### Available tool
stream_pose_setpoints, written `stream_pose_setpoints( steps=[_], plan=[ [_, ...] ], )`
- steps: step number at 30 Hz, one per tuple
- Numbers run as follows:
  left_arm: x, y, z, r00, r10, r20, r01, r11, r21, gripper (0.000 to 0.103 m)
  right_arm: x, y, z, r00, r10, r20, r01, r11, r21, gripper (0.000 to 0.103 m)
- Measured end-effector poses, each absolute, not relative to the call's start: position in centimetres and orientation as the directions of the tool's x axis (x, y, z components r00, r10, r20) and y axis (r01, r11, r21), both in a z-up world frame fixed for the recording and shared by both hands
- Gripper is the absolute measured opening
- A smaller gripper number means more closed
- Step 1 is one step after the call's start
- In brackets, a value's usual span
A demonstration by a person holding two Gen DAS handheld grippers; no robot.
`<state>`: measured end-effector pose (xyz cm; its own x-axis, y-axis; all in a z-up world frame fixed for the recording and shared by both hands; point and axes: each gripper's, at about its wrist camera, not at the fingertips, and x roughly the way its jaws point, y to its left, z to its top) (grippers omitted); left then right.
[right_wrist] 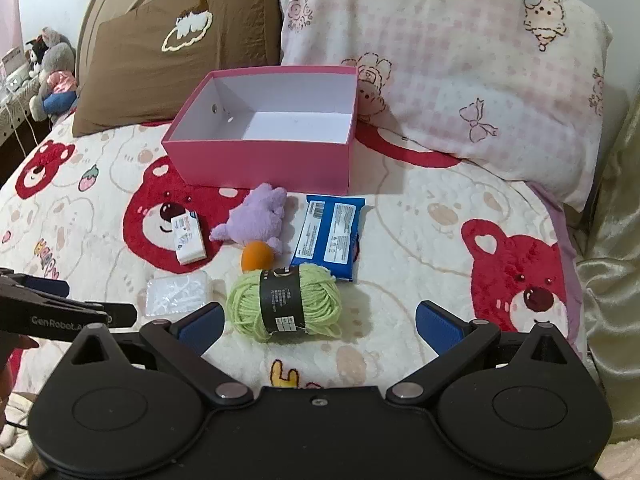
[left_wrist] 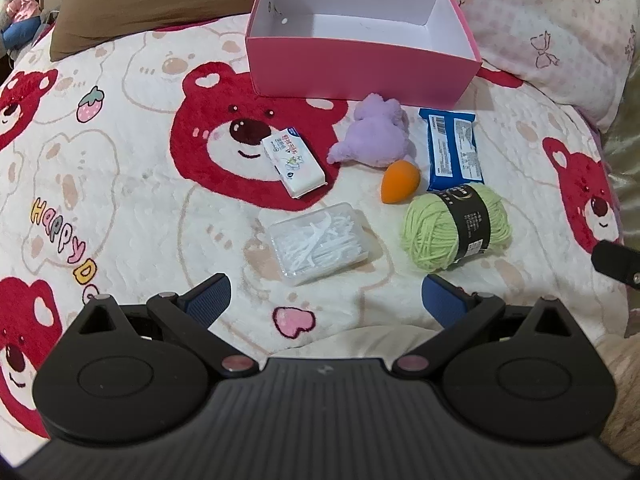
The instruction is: Organize objects
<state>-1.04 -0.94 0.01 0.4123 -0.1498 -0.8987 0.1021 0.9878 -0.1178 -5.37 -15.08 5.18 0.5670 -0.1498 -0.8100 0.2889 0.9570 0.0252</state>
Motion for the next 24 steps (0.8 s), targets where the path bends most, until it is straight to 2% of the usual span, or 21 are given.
stream_pose_setpoints(
  steps=[10, 16, 19, 24],
  plan=[
    [-0.1, -1.8, 1.2, 0.441, -0.184, -0.879, 0.105, 0.983, -0.153, 0.103, -5.2, -15.5, 5.8, 0.601, -0.119, -0.790, 0.147, 0.988, -0.037, 0.103],
    [1.1, -3.8, 1.7, 0.496, -0.145, -0.856, 0.164, 0.984, -0.072, 0.102, -4.4, -16.9, 4.2, 0.615, -0.049, -0.787, 0.051, 0.998, -0.022, 0.103],
    [1.8, -4.6, 1.2, 0.500, -0.179, -0.848, 0.174, 0.979, -0.104, 0.102, -3.9, -16.8, 2.9, 0.633, -0.040, -0.773, -0.019, 0.997, -0.068, 0.103],
    [3.0, -6.3, -0.5, 0.493, -0.218, -0.842, 0.209, 0.969, -0.128, 0.101, -3.0, -17.0, 0.8, 0.658, 0.083, -0.749, -0.116, 0.993, 0.008, 0.103]
  ],
)
